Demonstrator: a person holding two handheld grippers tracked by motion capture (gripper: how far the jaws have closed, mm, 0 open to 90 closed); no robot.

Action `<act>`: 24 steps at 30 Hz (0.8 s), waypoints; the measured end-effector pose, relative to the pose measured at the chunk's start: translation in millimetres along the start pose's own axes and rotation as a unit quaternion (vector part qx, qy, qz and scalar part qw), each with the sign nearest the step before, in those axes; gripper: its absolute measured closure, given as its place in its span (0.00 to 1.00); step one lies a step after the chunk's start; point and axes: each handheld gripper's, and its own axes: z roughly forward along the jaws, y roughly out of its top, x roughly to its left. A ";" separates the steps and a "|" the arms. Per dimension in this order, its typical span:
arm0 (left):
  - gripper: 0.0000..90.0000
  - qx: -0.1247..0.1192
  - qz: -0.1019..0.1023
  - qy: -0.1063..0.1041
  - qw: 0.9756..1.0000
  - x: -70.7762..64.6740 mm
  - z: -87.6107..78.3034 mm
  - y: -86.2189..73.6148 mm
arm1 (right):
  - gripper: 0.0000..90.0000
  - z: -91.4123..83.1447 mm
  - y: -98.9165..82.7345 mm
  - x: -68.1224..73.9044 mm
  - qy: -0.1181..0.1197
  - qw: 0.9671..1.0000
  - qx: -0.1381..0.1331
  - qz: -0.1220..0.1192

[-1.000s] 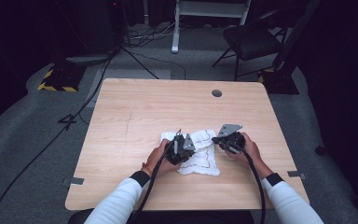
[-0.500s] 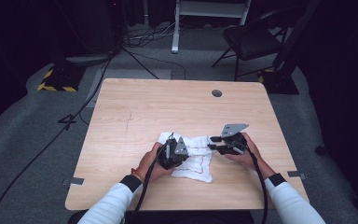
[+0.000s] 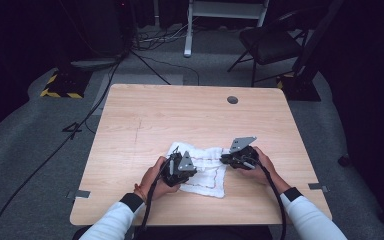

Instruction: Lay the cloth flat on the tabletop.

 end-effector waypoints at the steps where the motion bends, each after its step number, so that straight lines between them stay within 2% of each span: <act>1: 0.95 -0.001 0.000 0.000 1.000 0.2 -2.3 -1.2 | 0.94 -1.0 0.8 0.0 -0.005 1.000 0.000 -0.003; 5: 0.96 -0.009 -0.008 0.009 1.000 1.4 -19.0 -11.0 | 0.94 -12.6 2.1 -7.1 -0.012 0.999 -0.028 0.021; 6: 0.96 -0.009 -0.008 0.009 1.000 1.4 -19.0 -11.0 | 0.94 -16.3 2.2 -9.0 -0.018 0.999 -0.033 0.026; 8: 0.96 -0.014 -0.019 0.023 0.999 4.5 -30.3 -20.4 | 0.95 -21.4 2.4 -12.5 -0.031 0.998 -0.034 0.038; 11: 0.96 -0.016 -0.029 0.028 0.999 7.7 -36.8 -27.2 | 0.96 -29.2 1.3 -20.0 -0.047 0.996 -0.041 0.065; 12: 0.96 -0.013 -0.040 0.033 0.999 10.6 -41.2 -34.9 | 0.96 -31.9 0.4 -22.5 -0.056 0.995 -0.042 0.073; 14: 0.95 -0.012 -0.047 0.034 0.998 11.9 -42.9 -39.0 | 0.96 -34.5 -0.9 -25.2 -0.064 0.994 -0.043 0.079; 15: 0.95 -0.010 -0.051 0.035 0.998 12.8 -44.1 -42.9 | 0.96 -39.5 -4.1 -30.5 -0.077 0.992 -0.043 0.096; 20: 0.95 0.021 -0.063 0.029 0.997 12.6 -48.5 -63.0 | 0.96 -39.8 -11.6 -38.3 -0.097 0.987 -0.026 0.122; 24: 0.95 0.034 -0.072 0.022 0.997 11.1 -51.1 -72.8 | 0.96 -36.6 -14.4 -41.7 -0.108 0.985 -0.017 0.134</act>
